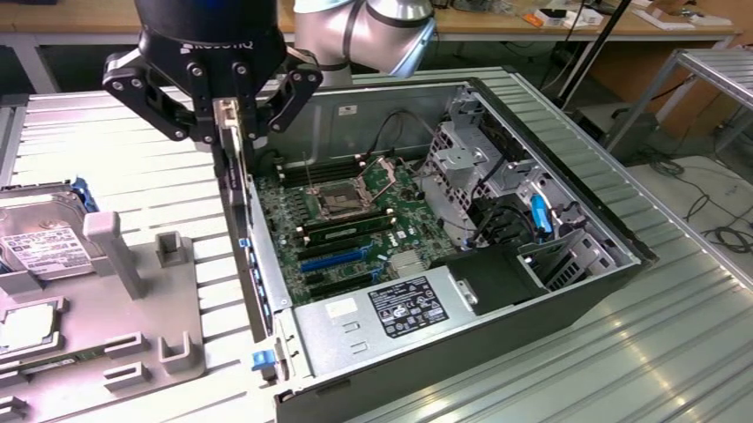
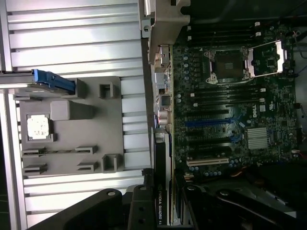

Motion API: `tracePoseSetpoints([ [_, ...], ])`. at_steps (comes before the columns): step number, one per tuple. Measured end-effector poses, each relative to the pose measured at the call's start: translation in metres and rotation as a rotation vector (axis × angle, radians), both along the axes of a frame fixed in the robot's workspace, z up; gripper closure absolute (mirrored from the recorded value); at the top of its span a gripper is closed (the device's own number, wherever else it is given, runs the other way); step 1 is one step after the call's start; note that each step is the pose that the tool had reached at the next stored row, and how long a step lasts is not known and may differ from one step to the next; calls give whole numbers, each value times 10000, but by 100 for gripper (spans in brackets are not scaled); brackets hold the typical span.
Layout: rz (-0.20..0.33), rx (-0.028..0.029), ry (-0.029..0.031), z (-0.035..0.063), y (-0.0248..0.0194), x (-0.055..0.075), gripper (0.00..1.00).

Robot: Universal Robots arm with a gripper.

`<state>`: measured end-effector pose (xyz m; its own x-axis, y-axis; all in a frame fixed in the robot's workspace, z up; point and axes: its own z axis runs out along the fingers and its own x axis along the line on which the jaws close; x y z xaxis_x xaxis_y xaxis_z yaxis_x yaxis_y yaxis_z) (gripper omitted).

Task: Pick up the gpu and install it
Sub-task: 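Pick up the gpu and move the gpu toward the slot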

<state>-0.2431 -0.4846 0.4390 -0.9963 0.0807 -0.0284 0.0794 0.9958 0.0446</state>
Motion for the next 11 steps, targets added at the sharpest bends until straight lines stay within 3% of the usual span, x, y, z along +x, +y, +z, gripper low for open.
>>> tracePoseSetpoints([
  [11, 0, 0, 0, 0, 0, 143, 73],
])
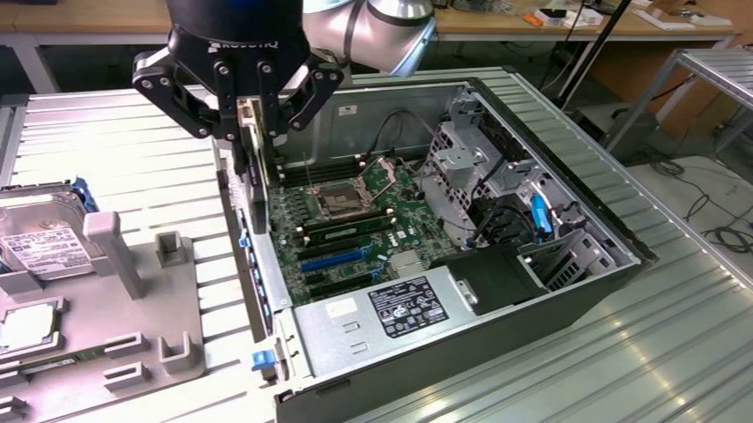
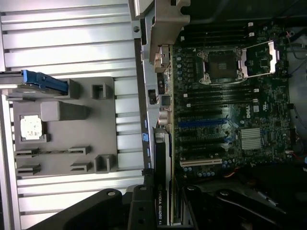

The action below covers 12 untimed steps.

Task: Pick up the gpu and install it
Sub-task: 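Pick up the gpu and move the gpu toward the slot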

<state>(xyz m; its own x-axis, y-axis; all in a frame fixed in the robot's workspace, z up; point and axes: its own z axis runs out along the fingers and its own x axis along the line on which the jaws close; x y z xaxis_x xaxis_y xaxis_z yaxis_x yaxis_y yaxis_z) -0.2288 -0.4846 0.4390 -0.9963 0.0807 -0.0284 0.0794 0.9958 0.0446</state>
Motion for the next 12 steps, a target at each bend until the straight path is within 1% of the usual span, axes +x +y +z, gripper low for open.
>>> tracePoseSetpoints([
  [12, -1, 1, 0, 0, 0, 131, 73],
])
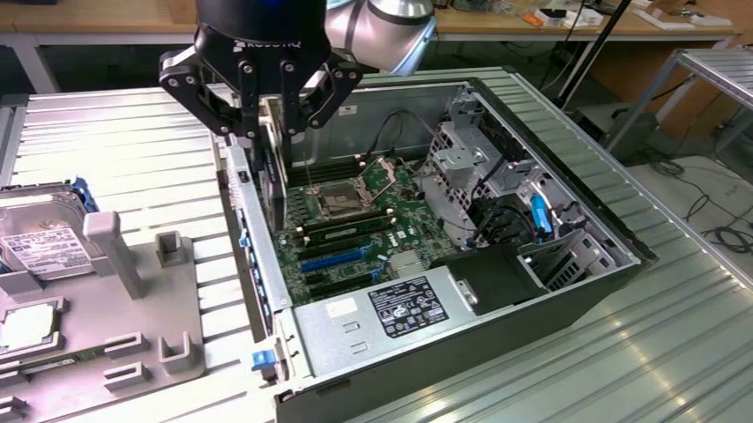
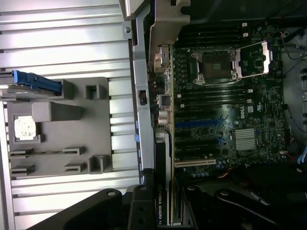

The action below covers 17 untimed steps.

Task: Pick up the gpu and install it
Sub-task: 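Pick up the gpu and move the gpu toward the slot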

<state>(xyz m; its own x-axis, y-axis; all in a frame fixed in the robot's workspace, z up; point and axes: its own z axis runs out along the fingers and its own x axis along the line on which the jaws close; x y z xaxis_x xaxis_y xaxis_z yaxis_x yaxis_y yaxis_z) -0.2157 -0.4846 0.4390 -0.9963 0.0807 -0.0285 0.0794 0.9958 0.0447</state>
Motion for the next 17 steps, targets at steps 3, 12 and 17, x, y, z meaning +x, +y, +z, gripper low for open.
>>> tracePoseSetpoints([
  [3, 0, -2, 1, 1, 0, 35, 73],
  [12, 1, -1, 0, 0, 0, 44, 73],
  [17, 1, -1, 0, 0, 0, 44, 73],
])
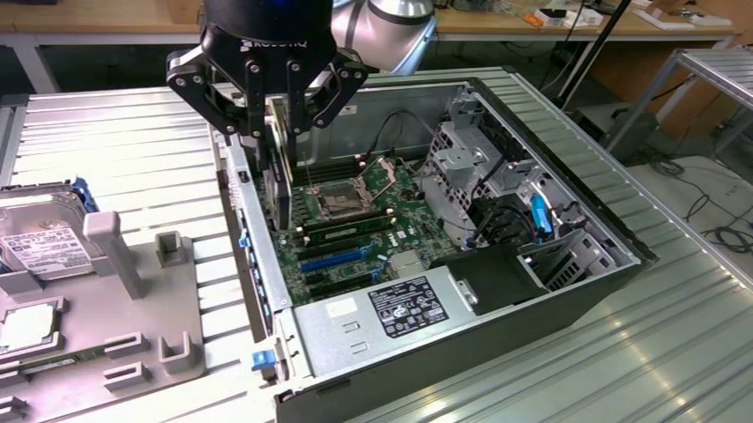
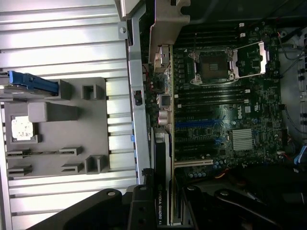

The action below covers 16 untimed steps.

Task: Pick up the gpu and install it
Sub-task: 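Pick up the gpu and move the gpu toward the slot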

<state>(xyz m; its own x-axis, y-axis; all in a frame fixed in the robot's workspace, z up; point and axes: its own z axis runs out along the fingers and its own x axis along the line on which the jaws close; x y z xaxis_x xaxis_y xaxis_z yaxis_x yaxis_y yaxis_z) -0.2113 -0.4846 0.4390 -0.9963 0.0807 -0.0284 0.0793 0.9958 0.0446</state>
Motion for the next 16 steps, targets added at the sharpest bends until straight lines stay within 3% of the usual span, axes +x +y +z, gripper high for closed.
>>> tracePoseSetpoints([
  [16, 0, 0, 0, 0, 0, 184, 73],
])
